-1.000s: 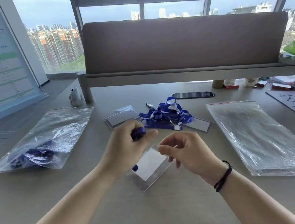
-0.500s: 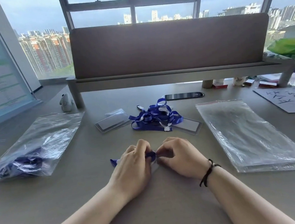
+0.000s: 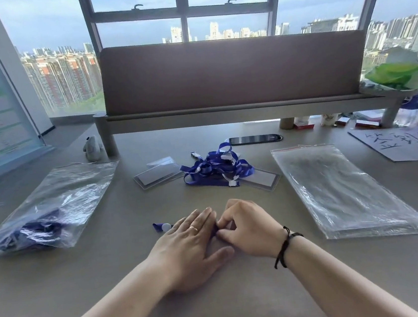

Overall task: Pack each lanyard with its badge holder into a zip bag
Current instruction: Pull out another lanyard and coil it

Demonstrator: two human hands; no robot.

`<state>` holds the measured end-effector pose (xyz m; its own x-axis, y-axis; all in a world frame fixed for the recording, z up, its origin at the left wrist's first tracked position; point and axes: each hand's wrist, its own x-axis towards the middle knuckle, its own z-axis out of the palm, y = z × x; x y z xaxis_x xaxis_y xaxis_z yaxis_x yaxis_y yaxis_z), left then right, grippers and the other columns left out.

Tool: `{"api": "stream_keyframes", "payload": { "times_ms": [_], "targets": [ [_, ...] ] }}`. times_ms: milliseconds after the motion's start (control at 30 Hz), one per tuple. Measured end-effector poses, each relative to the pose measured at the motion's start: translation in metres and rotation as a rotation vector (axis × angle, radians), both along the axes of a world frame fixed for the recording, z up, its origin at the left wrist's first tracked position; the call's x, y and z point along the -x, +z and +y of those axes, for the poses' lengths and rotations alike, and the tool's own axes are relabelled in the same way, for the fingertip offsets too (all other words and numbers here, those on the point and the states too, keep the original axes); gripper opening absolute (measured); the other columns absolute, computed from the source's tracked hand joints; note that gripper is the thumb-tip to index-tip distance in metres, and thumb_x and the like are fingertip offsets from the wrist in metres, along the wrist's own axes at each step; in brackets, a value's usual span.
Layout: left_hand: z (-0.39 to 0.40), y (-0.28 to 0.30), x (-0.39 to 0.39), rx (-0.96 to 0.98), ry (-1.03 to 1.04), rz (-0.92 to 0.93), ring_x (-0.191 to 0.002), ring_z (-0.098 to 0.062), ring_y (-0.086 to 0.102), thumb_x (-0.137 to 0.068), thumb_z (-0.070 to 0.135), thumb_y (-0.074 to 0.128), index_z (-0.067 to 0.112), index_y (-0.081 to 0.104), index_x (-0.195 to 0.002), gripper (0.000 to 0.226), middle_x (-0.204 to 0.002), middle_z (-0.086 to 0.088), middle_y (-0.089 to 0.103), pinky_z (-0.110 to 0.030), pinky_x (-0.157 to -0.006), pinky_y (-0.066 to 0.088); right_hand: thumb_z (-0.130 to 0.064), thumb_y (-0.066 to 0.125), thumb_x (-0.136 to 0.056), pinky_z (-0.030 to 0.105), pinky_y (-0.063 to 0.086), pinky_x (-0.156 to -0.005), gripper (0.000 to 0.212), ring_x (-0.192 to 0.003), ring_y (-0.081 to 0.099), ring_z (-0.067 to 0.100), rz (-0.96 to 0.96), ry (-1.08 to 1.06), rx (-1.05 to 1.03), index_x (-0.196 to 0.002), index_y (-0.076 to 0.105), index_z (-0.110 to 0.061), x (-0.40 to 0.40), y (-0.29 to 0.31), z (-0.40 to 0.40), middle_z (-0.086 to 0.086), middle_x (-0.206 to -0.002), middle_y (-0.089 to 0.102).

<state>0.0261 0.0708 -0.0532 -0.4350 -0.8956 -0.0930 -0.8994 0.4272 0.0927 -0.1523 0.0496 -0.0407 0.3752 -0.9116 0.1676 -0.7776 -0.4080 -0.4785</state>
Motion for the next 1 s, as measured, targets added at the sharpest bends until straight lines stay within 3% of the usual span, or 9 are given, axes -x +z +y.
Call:
{"api": "stream_keyframes", "payload": {
  "times_ms": [67, 200, 300, 467, 567, 733, 867, 933, 1000],
  "targets": [
    [-0.002, 0.002, -0.003, 0.033, -0.021, 0.029, -0.152, -0.002, -0.007, -0.094, 0.072, 0.012, 0.031, 0.002, -0.160, 0.079, -0.167, 0.015, -0.001, -0.026, -0.124, -0.002, -0.023, 0.067, -0.087, 0.027, 0.046, -0.081, 0.012, -0.082, 0.056, 0.011, 0.009, 0.020, -0.004, -0.089, 0.076, -0.015, 0.003, -0.002, 0.007, -0.002, -0.097, 0.061],
    [-0.008, 0.007, -0.007, 0.160, -0.020, 0.021, -0.151, -0.008, 0.017, -0.096, 0.069, 0.018, 0.029, 0.017, -0.158, 0.074, -0.164, 0.011, 0.023, -0.027, -0.122, 0.012, -0.029, 0.068, -0.090, 0.009, 0.040, -0.075, 0.022, -0.077, 0.053, 0.001, -0.031, 0.006, -0.022, -0.111, 0.074, -0.023, 0.015, 0.000, 0.014, -0.009, -0.110, 0.065],
    [-0.010, 0.014, -0.001, 0.203, -0.026, -0.004, -0.149, -0.011, 0.026, -0.096, 0.069, 0.025, 0.026, 0.018, -0.158, 0.075, -0.162, 0.007, 0.029, -0.028, -0.122, 0.016, -0.037, 0.070, -0.089, 0.017, 0.046, -0.078, 0.026, -0.077, 0.058, 0.001, -0.056, -0.037, -0.040, -0.112, 0.073, -0.026, 0.030, 0.008, 0.015, -0.013, -0.109, 0.065],
    [-0.017, 0.028, 0.022, 0.287, -0.088, -0.068, -0.149, -0.012, 0.024, -0.087, 0.074, 0.009, 0.023, 0.012, -0.159, 0.089, -0.164, 0.005, 0.024, -0.031, -0.123, 0.016, -0.043, 0.071, -0.087, 0.022, 0.050, -0.077, 0.022, -0.080, 0.062, 0.003, -0.083, -0.146, -0.007, -0.106, 0.073, -0.030, 0.066, 0.025, 0.017, -0.012, -0.096, 0.069],
    [-0.020, 0.037, 0.051, 0.294, -0.137, -0.050, -0.150, -0.013, 0.021, -0.091, 0.073, 0.014, 0.022, 0.010, -0.159, 0.086, -0.166, 0.004, 0.020, -0.032, -0.123, 0.014, -0.042, 0.070, -0.087, 0.023, 0.051, -0.077, 0.020, -0.078, 0.062, 0.002, -0.100, -0.307, 0.038, -0.102, 0.072, -0.029, 0.097, 0.027, 0.013, -0.014, -0.085, 0.068],
    [-0.032, 0.040, 0.112, 0.235, -0.186, 0.098, -0.150, -0.012, 0.023, -0.099, 0.064, 0.027, 0.024, 0.020, -0.158, 0.071, -0.164, 0.005, 0.025, -0.029, -0.121, 0.017, -0.042, 0.067, -0.089, 0.031, 0.048, -0.087, 0.029, -0.103, 0.063, 0.016, 0.012, -0.526, 0.116, -0.109, 0.071, -0.021, 0.156, 0.017, -0.010, -0.007, -0.109, 0.070],
    [-0.044, 0.035, 0.157, 0.119, -0.192, 0.181, -0.151, -0.011, 0.022, -0.104, 0.044, 0.035, 0.023, 0.024, -0.156, 0.058, -0.164, 0.005, 0.025, -0.026, -0.119, 0.018, -0.051, 0.064, -0.089, 0.032, 0.045, -0.096, 0.041, -0.117, 0.058, 0.019, 0.108, -0.562, 0.084, -0.117, 0.068, -0.022, 0.185, 0.012, -0.026, -0.003, -0.123, 0.066],
    [-0.050, 0.031, 0.176, 0.082, -0.189, 0.223, -0.149, -0.011, 0.024, -0.104, 0.037, 0.038, 0.022, 0.028, -0.155, 0.054, -0.163, 0.004, 0.028, -0.024, -0.117, 0.020, -0.053, 0.063, -0.087, 0.034, 0.044, -0.098, 0.040, -0.119, 0.057, 0.021, 0.157, -0.561, 0.080, -0.116, 0.069, -0.026, 0.189, 0.008, -0.032, -0.003, -0.123, 0.066],
    [-0.059, 0.027, 0.191, 0.049, -0.161, 0.245, -0.150, -0.012, 0.022, -0.104, 0.036, 0.039, 0.019, 0.027, -0.155, 0.055, -0.164, 0.002, 0.027, -0.025, -0.118, 0.019, -0.052, 0.059, -0.083, 0.035, 0.045, -0.095, 0.032, -0.112, 0.060, 0.022, 0.195, -0.569, 0.086, -0.098, 0.074, -0.028, 0.191, 0.002, -0.037, -0.007, -0.112, 0.069]
  ]
}}
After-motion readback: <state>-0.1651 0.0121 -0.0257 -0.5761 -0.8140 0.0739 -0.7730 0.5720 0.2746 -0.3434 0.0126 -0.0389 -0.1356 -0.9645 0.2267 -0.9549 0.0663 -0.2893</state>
